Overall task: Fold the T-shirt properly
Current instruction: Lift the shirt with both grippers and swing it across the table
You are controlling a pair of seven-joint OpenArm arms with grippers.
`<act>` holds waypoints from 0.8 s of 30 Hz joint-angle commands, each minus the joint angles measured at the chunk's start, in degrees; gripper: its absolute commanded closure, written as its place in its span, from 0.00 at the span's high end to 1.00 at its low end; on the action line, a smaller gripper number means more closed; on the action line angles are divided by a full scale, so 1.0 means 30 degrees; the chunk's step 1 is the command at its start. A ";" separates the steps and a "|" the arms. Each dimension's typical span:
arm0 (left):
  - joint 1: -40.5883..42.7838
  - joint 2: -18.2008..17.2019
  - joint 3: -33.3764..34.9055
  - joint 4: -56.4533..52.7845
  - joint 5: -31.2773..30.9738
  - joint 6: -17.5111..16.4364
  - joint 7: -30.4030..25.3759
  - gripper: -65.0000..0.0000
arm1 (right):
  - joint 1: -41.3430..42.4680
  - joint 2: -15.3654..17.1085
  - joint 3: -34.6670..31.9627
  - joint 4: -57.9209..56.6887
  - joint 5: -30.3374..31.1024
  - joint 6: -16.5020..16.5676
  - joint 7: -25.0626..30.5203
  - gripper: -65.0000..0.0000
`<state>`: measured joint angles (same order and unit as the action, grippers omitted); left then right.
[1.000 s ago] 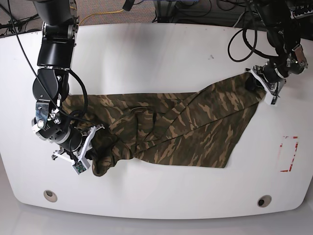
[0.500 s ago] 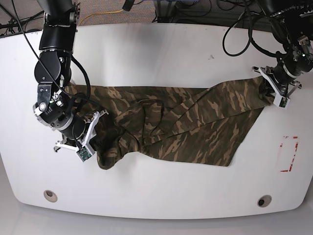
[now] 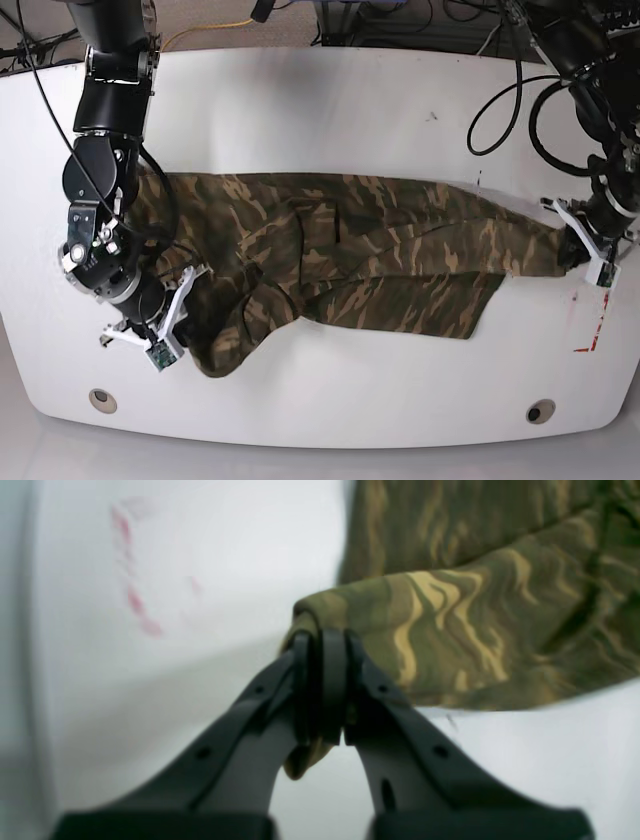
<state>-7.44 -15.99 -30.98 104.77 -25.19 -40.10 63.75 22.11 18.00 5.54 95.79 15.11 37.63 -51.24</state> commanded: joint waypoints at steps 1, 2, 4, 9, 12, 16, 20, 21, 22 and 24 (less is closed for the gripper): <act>-0.1226 -0.0458 0.0056 0.0314 -0.0204 0.0032 0.0217 0.00 | 0.1261 0.0315 0.0073 -0.0442 0.0222 0.0425 0.0480 0.00; -0.1842 -0.0458 0.0056 0.0314 -0.0175 0.0032 0.0480 0.00 | 0.1671 0.0315 0.0073 -0.0852 0.0222 0.0513 0.0451 0.00; -0.3190 -0.0458 0.0115 0.0314 -0.0175 0.0032 0.0979 0.00 | 0.2550 0.0315 0.0043 -0.1732 0.0193 0.0689 0.0451 0.00; -0.6237 -0.0517 0.0115 0.0051 -0.0175 0.0105 0.1858 0.00 | 0.5275 0.0960 -0.1246 -0.3783 0.0193 0.0791 0.0451 0.00; -0.7790 -0.0517 0.0115 -0.0360 -0.0175 0.0545 0.1916 0.00 | 0.6946 0.1312 -0.2243 -0.4457 0.0193 0.0791 0.0451 0.00; -0.9871 -0.0575 0.0086 -0.1092 -0.0175 0.1131 0.1916 0.00 | 0.8938 0.1341 -0.3122 -0.5102 0.0193 0.0791 0.0451 0.00; -1.1864 -0.1337 0.0056 -0.2176 -0.0175 0.1307 0.1916 0.00 | 1.0814 0.1693 -0.4001 -0.5219 0.0193 0.0791 0.0451 0.00; -1.2391 -0.1484 0.0056 -0.2528 -0.0175 0.1307 0.1916 0.00 | 1.1283 0.1751 -0.4294 -0.5219 0.0193 0.0791 0.0451 0.00; -1.2919 -0.1513 0.0056 -0.2850 -0.0175 0.1307 0.1916 0.00 | 1.1722 0.1751 -0.4558 -0.5219 0.0193 0.0791 0.0451 0.00; -1.4003 -0.1835 0.0056 -0.3349 -0.0175 0.1307 0.1916 0.00 | 1.2513 0.1839 -0.4880 -0.5189 0.0222 0.0791 0.0451 0.00</act>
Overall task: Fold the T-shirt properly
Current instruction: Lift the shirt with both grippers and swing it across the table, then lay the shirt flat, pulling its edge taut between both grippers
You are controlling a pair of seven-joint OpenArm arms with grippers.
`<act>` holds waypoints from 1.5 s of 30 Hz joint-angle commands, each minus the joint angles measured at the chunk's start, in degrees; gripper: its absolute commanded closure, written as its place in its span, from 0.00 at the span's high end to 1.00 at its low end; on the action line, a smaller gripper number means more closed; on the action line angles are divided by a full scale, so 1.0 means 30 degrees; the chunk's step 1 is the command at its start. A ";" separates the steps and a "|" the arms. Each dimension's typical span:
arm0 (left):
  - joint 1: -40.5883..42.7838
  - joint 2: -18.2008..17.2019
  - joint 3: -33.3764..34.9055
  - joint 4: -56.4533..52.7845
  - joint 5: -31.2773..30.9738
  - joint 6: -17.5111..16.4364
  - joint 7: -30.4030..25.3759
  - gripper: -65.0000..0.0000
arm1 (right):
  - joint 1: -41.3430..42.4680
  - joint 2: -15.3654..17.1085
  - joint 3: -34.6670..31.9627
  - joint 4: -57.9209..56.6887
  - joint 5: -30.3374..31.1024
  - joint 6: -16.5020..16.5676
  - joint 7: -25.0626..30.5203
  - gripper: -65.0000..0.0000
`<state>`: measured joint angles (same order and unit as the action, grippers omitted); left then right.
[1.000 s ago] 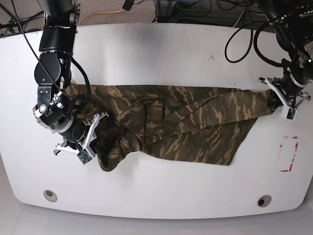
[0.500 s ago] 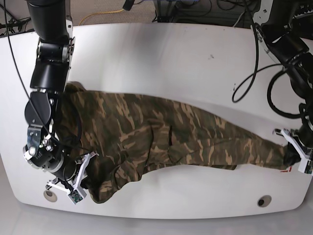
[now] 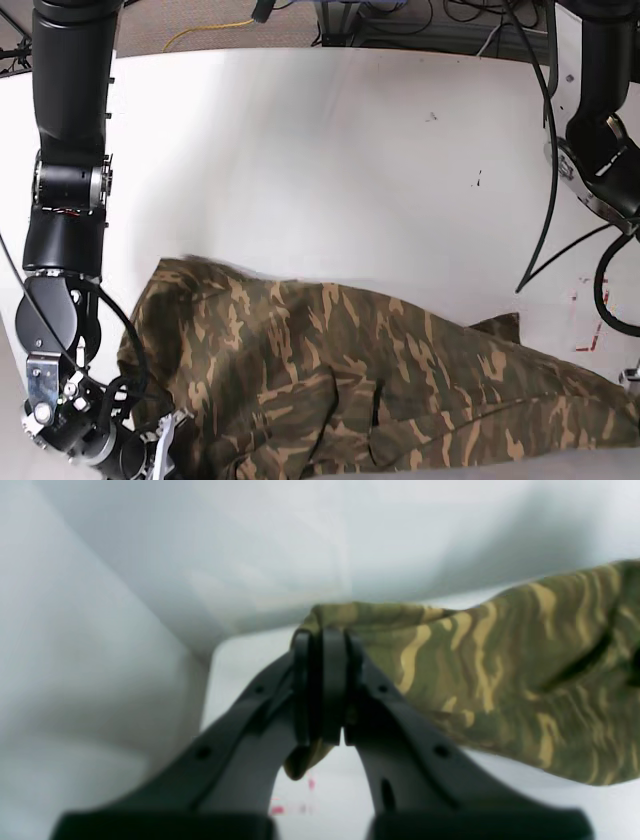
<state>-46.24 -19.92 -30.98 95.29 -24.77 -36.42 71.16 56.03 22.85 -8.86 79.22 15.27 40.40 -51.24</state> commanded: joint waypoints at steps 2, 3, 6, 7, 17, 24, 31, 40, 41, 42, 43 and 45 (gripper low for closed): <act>-0.2331 -0.1110 0.0056 -0.0861 -0.0313 0.0083 -0.0612 0.00 | 0.2173 0.0222 -0.0430 0.0421 0.0171 -0.0134 0.0451 0.00; -0.2770 -0.1257 0.0086 -0.1183 -0.0313 0.0083 -0.0641 0.00 | 0.2525 0.0251 -0.0489 0.0450 0.0171 -0.0134 0.0451 0.00; -0.4441 -0.1784 0.0144 -0.2297 -0.0430 0.0083 -0.0671 0.00 | 0.3550 0.0251 -0.0548 0.0450 0.0171 -0.0134 0.0422 0.00; -0.4851 -0.1872 0.0144 -0.2502 -0.0430 0.0083 -0.0671 0.00 | 0.3785 0.0251 -0.0548 0.0480 0.0171 -0.0134 0.0393 0.00; -0.5525 -0.1960 0.0467 -0.2824 -0.0460 -0.0064 -0.0524 0.00 | 0.2730 0.1042 -0.0049 0.5344 0.0288 -0.0134 -0.2274 0.00; -0.2624 -0.1960 0.0086 -0.1300 -0.1690 -0.0064 0.0619 0.00 | -0.2633 0.0984 0.2764 0.8714 0.0288 -0.0134 -0.2889 0.00; 0.2651 -0.1872 -0.0823 0.1191 -0.2921 -0.0064 0.0941 0.00 | -0.7908 0.0280 0.5225 0.9974 0.0288 -0.0134 -0.2860 0.00; 1.0592 -0.1315 -0.3167 0.4033 -0.5324 -0.0064 0.0970 0.00 | -1.3182 -0.1038 0.8830 1.0179 0.0318 -0.0134 -0.2860 0.00; 1.1589 -0.1139 -0.3519 0.4443 -0.5646 -0.0064 0.0970 0.00 | -1.3680 -0.1156 0.9269 1.0296 0.0318 -0.0134 -0.2860 0.00; 1.2321 -0.1081 -0.3782 0.4707 -0.5881 -0.0034 0.1117 0.00 | -1.4032 -0.1361 0.9533 1.0355 0.0318 -0.0134 -0.2860 0.00; 1.2907 -0.0993 -0.3929 0.4854 -0.6057 -0.0034 0.1263 0.00 | -1.4384 -0.1537 0.9797 1.0384 0.0318 -0.0134 -0.2860 0.00; 1.4314 -0.0612 -0.4339 0.5147 -0.6496 -0.0034 0.1586 0.00 | -1.5321 -0.1742 1.0383 1.0677 0.0318 -0.0134 -0.2860 0.00</act>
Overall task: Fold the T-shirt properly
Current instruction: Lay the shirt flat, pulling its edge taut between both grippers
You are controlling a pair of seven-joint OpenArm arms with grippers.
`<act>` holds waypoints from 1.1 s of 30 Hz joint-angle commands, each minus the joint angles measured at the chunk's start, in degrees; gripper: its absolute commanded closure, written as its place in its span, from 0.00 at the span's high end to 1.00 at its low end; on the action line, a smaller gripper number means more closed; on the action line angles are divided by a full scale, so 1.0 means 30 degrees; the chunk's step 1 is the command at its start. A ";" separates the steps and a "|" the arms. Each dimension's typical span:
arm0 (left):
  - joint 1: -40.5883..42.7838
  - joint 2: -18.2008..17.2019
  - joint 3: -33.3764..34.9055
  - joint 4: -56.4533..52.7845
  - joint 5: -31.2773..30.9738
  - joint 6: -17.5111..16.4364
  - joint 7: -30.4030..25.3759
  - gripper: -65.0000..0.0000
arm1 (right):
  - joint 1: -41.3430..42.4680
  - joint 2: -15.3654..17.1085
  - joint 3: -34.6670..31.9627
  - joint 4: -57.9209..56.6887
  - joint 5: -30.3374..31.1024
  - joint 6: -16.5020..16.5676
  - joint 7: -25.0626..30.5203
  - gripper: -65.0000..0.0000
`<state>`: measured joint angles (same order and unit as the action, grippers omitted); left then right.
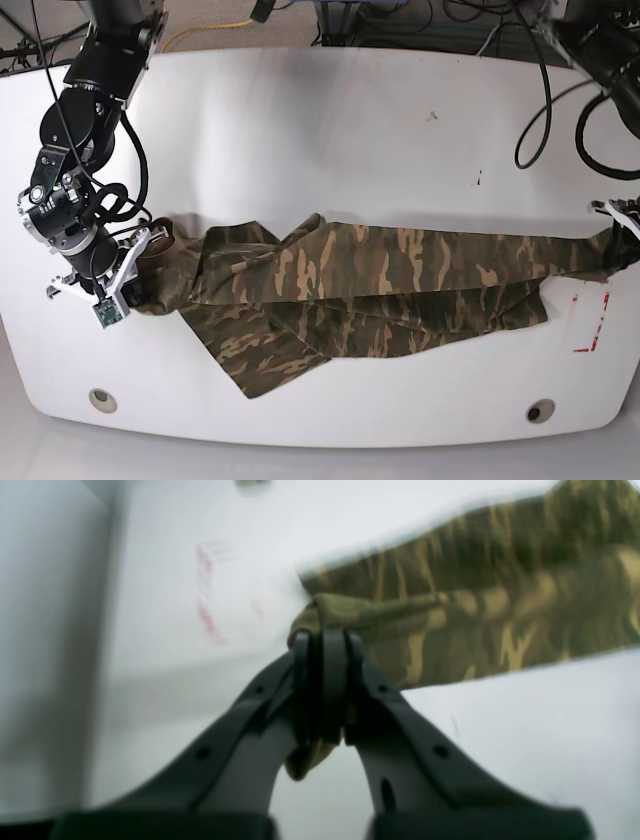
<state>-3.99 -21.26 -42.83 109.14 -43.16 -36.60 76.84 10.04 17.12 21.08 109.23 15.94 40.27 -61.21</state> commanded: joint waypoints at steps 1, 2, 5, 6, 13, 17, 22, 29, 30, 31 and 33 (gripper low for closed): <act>0.0582 -0.0050 -0.0537 0.0557 -0.0516 0.0024 -0.0279 0.00 | -0.0285 0.0138 0.0577 0.0791 0.0092 -0.0090 0.0462 0.00; 0.1227 0.0126 -0.0801 0.0557 -0.0721 0.0024 -0.0279 0.00 | -0.0666 0.0079 0.0753 0.0909 0.0092 -0.0090 0.0462 0.00; 0.3278 0.0477 -0.1563 0.0586 -0.1424 0.0024 -0.0279 0.00 | -0.1956 -0.0067 0.0988 0.1172 0.0092 -0.0090 0.0462 0.00; 0.3894 0.0507 -0.1826 0.0586 -0.1629 0.0024 -0.0279 0.00 | -0.2366 -0.0214 0.1134 0.1202 0.0092 -0.0090 0.0462 0.00; 0.8026 0.0536 -0.2881 0.0586 -0.2039 -0.0005 -0.0367 0.00 | -0.4974 -0.1503 0.2717 0.1260 0.0092 -0.0090 0.0433 0.00; 0.9286 0.0536 -0.3467 0.0586 -0.2010 -0.0445 -0.0397 0.00 | -0.5970 -0.1884 0.3391 0.1260 0.0092 -0.0090 0.0433 0.00; 1.1308 0.0448 -0.4845 0.0586 -0.1864 -0.1134 -0.1041 0.00 | -0.7436 -0.2441 0.4270 0.1260 0.0092 -0.0090 0.0433 0.00; 1.3300 0.0389 -0.4991 0.0557 -0.1834 -0.1134 -0.2360 0.00 | -0.8403 -0.3261 0.4446 0.1260 0.0092 -0.0090 0.0433 0.00; 1.3300 0.0389 -0.4933 0.0557 -0.1834 -0.1134 -0.2360 0.00 | -0.8432 -0.3437 0.4475 0.1260 0.0092 -0.0090 0.0433 0.00; 1.3300 0.0389 -0.4815 0.0557 -0.1834 -0.1134 -0.2360 0.00 | -0.8432 -0.3554 0.4475 0.1260 0.0092 -0.0090 0.0433 0.00; 1.3212 0.0389 -0.4405 0.0557 -0.1834 -0.1134 -0.2360 0.00 | -0.8491 -0.3642 0.4475 0.1260 0.0092 -0.0090 0.0433 0.00</act>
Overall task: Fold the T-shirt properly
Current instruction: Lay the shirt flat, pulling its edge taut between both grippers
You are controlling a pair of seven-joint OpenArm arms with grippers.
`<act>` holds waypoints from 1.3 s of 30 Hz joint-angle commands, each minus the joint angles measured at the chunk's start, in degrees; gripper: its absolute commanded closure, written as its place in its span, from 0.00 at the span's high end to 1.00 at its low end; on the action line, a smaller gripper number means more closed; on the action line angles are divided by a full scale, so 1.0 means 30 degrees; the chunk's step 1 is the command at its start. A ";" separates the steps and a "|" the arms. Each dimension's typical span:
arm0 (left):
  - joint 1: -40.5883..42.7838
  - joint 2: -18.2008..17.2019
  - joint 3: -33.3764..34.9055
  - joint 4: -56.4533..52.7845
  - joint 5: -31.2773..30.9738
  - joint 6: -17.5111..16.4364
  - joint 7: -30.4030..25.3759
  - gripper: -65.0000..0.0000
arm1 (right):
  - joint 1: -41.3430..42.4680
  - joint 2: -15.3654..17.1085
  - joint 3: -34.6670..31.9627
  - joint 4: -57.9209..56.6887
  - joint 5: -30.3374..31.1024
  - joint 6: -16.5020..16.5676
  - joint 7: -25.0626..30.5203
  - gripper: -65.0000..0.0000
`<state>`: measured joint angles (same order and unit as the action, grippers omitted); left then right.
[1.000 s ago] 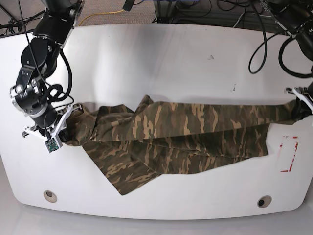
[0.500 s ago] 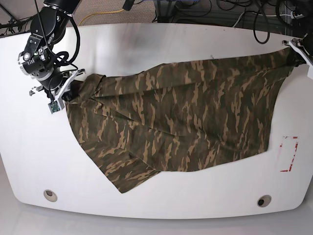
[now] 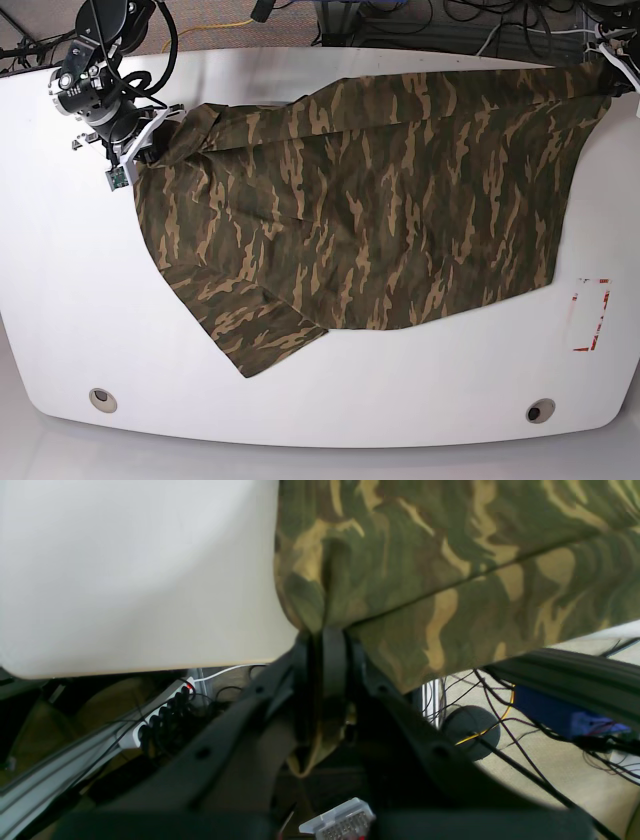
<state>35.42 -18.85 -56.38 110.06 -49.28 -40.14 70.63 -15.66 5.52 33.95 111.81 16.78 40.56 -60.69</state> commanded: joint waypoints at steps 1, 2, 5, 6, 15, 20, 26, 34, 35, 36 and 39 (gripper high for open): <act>0.0047 -0.0412 0.0229 0.0251 0.0206 0.0047 -0.0291 0.00 | 0.0077 0.0168 0.0184 0.0401 -0.0185 -0.0185 0.0258 0.00; -0.0070 -0.0412 0.0346 0.0251 0.0206 0.0047 -0.0291 0.00 | 0.0107 0.0168 0.0184 0.0401 -0.0156 -0.0185 0.0258 0.00; -0.1154 -0.0412 0.0669 0.0251 0.0235 0.0047 -0.0291 0.00 | 0.0136 0.0138 0.0184 0.0401 0.0694 -0.0185 0.0258 0.00; -0.1477 -0.0412 0.0815 0.0222 0.0352 0.0047 -0.0291 0.00 | 0.0165 0.0197 0.0184 0.0401 0.1075 -0.0185 0.0258 0.00; -0.4231 -0.0412 0.2281 0.0222 0.3283 0.0047 -0.0262 0.00 | -0.0157 0.0226 0.0125 0.0371 0.1983 -0.0185 0.0229 0.00; -0.4349 -0.0412 0.2632 0.0222 0.3664 0.0047 -0.0262 0.00 | -0.1095 0.0197 0.0184 0.0371 0.2130 -0.0185 0.0229 0.00; -0.4407 -0.0412 0.2984 0.0222 0.3664 0.0047 -0.0262 0.00 | -0.1212 0.0197 0.0652 0.0313 0.4005 -0.0185 0.0229 0.33; -0.4466 -0.0412 0.3482 0.0222 0.3664 0.0047 -0.0262 0.00 | -0.1564 0.0256 0.3524 0.0313 0.9514 -0.0185 -0.1530 0.74; -0.4466 -0.0412 0.3482 0.0222 0.3664 0.0047 -0.0262 0.00 | -0.1622 0.0256 0.3759 0.0313 1.0101 -0.0185 -0.1969 0.74; -0.4466 -0.0412 0.3511 0.0222 0.3664 0.0047 -0.0262 0.00 | -0.1710 0.0226 0.3964 0.0313 1.0628 -0.0185 -0.2262 0.74; -0.4466 -0.0412 0.3628 0.0222 0.3664 0.0047 -0.0262 0.00 | -0.2296 0.0168 0.4784 0.0313 1.2005 -0.0185 -0.2907 0.74</act>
<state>22.09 -19.11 -45.56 109.93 -37.89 -40.10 70.83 -21.74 5.39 46.96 111.70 50.11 39.88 -70.02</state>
